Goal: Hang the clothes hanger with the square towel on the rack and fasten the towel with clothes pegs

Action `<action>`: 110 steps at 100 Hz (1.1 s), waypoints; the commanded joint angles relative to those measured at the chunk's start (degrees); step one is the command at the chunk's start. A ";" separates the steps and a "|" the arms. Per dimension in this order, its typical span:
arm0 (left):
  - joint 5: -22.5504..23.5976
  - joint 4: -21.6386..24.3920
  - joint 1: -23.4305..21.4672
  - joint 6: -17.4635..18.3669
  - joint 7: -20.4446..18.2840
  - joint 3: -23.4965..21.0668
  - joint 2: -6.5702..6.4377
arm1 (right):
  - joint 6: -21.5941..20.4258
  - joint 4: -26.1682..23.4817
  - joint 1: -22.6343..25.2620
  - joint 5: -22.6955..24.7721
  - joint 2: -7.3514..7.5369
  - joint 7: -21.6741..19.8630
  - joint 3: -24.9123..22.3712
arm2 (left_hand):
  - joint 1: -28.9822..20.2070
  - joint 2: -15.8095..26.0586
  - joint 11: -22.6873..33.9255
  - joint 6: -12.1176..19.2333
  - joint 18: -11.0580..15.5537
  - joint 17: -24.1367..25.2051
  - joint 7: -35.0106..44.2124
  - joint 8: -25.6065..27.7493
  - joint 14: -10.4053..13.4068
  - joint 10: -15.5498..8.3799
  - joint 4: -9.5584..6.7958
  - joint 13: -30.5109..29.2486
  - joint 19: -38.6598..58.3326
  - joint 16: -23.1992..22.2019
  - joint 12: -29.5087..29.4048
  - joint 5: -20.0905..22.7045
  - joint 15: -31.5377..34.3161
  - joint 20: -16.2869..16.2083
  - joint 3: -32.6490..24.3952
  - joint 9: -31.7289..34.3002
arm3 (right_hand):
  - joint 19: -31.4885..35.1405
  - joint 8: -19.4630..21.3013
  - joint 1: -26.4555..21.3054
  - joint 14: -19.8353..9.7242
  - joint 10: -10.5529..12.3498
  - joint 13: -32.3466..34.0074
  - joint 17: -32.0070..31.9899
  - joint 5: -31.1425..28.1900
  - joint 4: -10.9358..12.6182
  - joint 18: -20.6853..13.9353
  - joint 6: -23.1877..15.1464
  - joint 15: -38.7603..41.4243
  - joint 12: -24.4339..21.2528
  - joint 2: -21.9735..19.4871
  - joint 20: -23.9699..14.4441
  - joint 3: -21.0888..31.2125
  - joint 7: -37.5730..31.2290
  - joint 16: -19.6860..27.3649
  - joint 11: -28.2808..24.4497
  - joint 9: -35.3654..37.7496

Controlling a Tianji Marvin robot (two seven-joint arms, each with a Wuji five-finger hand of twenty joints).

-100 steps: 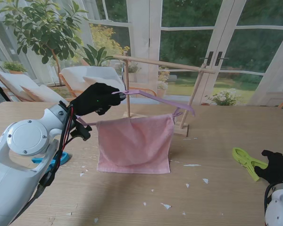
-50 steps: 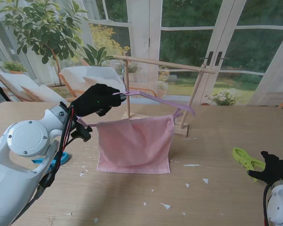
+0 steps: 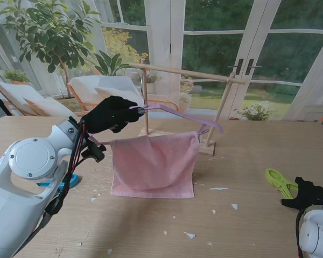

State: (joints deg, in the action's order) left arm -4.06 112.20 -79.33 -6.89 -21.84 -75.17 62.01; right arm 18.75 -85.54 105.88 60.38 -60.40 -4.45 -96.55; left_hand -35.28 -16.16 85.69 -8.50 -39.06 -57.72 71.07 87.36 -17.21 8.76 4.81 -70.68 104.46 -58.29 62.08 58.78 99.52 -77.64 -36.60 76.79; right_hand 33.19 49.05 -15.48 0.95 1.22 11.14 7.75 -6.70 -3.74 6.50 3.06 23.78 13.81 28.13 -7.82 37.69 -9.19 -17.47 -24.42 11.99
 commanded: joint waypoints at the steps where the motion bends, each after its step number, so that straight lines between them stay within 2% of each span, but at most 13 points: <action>1: -0.03 0.61 -0.13 -0.27 -0.64 0.05 0.14 | 0.64 -0.04 0.43 0.27 -0.23 -0.78 0.33 | 0.85 0.68 5.24 -0.90 0.34 -1.16 3.18 1.94 2.78 -4.58 -0.84 -1.63 15.52 -2.41 0.52 5.62 8.40 -1.83 -0.41 0.20 | 1.31 1.77 -1.37 -1.00 -1.09 0.54 0.60 1.61 0.17 -0.42 0.82 0.95 0.86 1.83 -29.09 0.60 -1.57 -0.82 -2.40 -1.27; 10: -0.09 0.70 -0.19 -0.31 -0.66 -0.03 0.13 | 1.05 -0.17 0.61 0.84 -0.15 -1.32 0.38 | 0.89 0.69 5.24 -0.90 0.34 -1.16 3.19 1.94 2.78 -4.58 -0.83 -1.63 15.52 -2.41 0.52 5.62 8.40 -1.83 -0.37 0.20 | 2.23 2.57 -2.29 -0.22 -1.80 0.94 0.86 1.42 0.20 -0.50 0.49 1.73 1.48 2.08 -28.81 1.40 -3.30 -1.10 -4.04 -1.26; 26: -0.16 0.80 -0.29 -0.26 -0.62 -0.14 0.14 | 1.32 0.12 0.74 0.44 -0.19 -1.17 0.42 | 0.89 0.69 5.24 -0.95 0.34 -1.16 3.18 1.93 2.76 -4.58 -0.84 -1.63 15.52 -2.40 0.52 5.59 8.41 -1.82 -0.39 0.20 | 6.56 2.17 -3.90 1.11 -2.93 3.55 2.92 0.39 -0.39 -1.19 0.65 5.62 4.21 3.71 -27.38 5.87 -6.04 -2.67 -11.62 -1.78; 38: -0.22 0.80 -0.23 -0.22 -0.62 -0.10 0.14 | 1.23 0.39 0.88 0.11 -0.30 -0.34 0.37 | 0.88 0.65 5.24 -0.92 0.34 -1.16 3.20 1.93 2.77 -4.58 -0.84 -1.63 15.52 -2.40 0.52 5.60 8.41 -1.82 -0.42 0.20 | 12.02 1.37 -5.48 2.03 -3.49 7.90 6.41 -2.04 -1.15 -2.99 1.30 10.45 7.44 6.60 -25.56 12.04 -9.49 -4.52 -21.18 -1.65; 48: -0.34 0.84 -0.19 -0.26 -0.61 -0.09 0.16 | 0.74 0.94 0.92 -0.74 -0.52 1.52 0.21 | 0.88 0.66 5.24 -0.92 0.34 -1.16 3.21 1.92 2.76 -4.58 -0.84 -1.63 15.52 -2.40 0.52 5.59 8.40 -1.82 -0.39 0.20 | 17.92 0.55 -7.39 2.08 -3.48 12.36 10.45 -4.77 -1.89 -4.61 1.59 14.24 8.78 9.44 -24.44 18.08 -14.06 -6.30 -25.05 2.47; 65: -0.45 0.91 -0.22 -0.28 -0.42 -0.08 0.21 | -0.30 1.75 1.06 -1.55 -0.90 4.73 -0.09 | 0.88 0.63 5.24 -0.95 0.34 -1.16 3.20 1.89 2.78 -4.58 -0.85 -1.63 15.52 -2.39 0.52 5.62 8.40 -1.82 -0.44 0.20 | 25.72 -1.60 -11.51 1.75 -2.33 21.15 18.03 -8.85 -2.45 -6.43 0.98 20.24 10.85 12.78 -23.06 24.62 -25.27 -9.05 -28.84 10.15; 77: -0.57 0.91 -0.24 -0.31 -0.37 -0.03 0.24 | -0.83 2.22 1.06 -1.73 -1.12 6.82 -0.22 | 0.86 0.64 5.24 -0.94 0.34 -1.16 3.20 1.88 2.79 -4.58 -0.85 -1.63 15.52 -2.39 0.52 5.62 8.40 -1.82 -0.44 0.20 | 29.18 -3.81 -13.65 1.22 -1.73 28.53 24.15 -13.04 -2.63 -7.39 -0.56 22.60 11.54 13.81 -23.02 27.91 -32.29 -9.57 -29.51 17.35; 93: -0.70 0.87 -0.25 -0.19 -0.35 -0.04 0.25 | -1.39 1.69 1.51 -1.95 -1.32 7.91 -0.67 | 0.89 0.59 5.24 -0.93 0.34 -1.16 3.21 1.87 2.81 -4.58 -0.85 -1.63 15.52 -2.38 0.52 5.62 8.40 -1.82 -0.42 0.20 | 30.83 -6.24 -16.43 0.82 -1.10 35.51 29.47 -19.15 -1.92 -7.50 -2.56 23.01 11.48 13.08 -23.18 31.16 -36.62 -9.48 -28.79 24.79; 95: -0.72 0.87 -0.26 -0.17 -0.34 -0.06 0.25 | -1.46 1.57 1.61 -1.92 -1.34 8.08 -0.74 | 0.92 0.64 5.24 -0.91 0.34 -1.16 3.21 1.87 2.82 -4.58 -0.85 -1.63 15.52 -2.38 0.52 5.62 8.40 -1.82 -0.42 0.20 | 31.05 -6.59 -17.23 0.68 -1.04 36.30 30.06 -19.88 -2.63 -7.45 -2.84 22.92 11.21 13.14 -23.27 31.04 -37.18 -9.51 -28.42 25.82; 100: -0.78 0.88 -0.33 -0.13 -0.33 -0.11 0.26 | -1.65 1.35 1.80 -1.80 -1.42 8.69 -0.92 | 0.89 0.63 5.24 -0.92 0.34 -1.16 3.21 1.87 2.80 -4.58 -0.86 -1.63 15.52 -2.38 0.52 5.61 8.41 -1.82 -0.45 0.20 | 31.91 -7.44 -19.77 0.43 -1.04 38.71 31.81 -22.02 -6.35 -7.51 -3.60 23.15 9.85 14.05 -23.65 30.52 -38.34 -9.79 -27.98 28.84; 102: -0.78 0.89 -0.36 -0.11 -0.31 -0.13 0.26 | -1.69 1.25 1.89 -1.74 -1.46 8.94 -0.99 | 0.89 0.62 5.24 -0.93 0.34 -1.16 3.21 1.86 2.79 -4.58 -0.85 -1.63 15.52 -2.38 0.52 5.61 8.41 -1.82 -0.45 0.20 | 32.33 -9.48 -20.77 0.30 -1.01 39.82 32.59 -22.59 -7.47 -7.60 -4.13 23.15 9.31 14.44 -23.91 30.51 -39.53 -10.02 -27.99 30.10; 110: -0.83 0.96 -0.53 -0.05 -0.26 -0.26 0.26 | -1.87 0.82 2.19 -1.83 -1.65 10.06 -1.26 | 0.85 0.59 5.24 -0.95 0.34 -1.16 3.21 1.86 2.79 -4.58 -0.85 -1.63 15.52 -2.38 0.52 5.60 8.41 -1.82 -0.45 0.20 | 33.99 -13.60 -24.49 0.82 -0.74 43.59 35.28 -24.78 -8.87 -7.40 -6.18 23.76 8.76 15.20 -24.82 29.63 -43.53 -9.66 -27.22 34.97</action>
State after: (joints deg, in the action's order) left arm -4.64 112.52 -79.56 -6.89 -21.57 -75.25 62.03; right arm 17.22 -84.02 107.26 58.49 -61.44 5.58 -97.80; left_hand -35.28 -16.16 85.71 -8.50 -39.06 -57.72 71.07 87.36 -17.20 8.76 4.82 -70.68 104.46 -58.28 62.08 58.78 99.52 -77.64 -36.60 76.79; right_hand 64.87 36.13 -26.22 0.59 -5.74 50.99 41.58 -25.45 -14.98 0.83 4.17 46.45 20.30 49.06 -7.82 55.44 -40.73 -26.76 -43.46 35.32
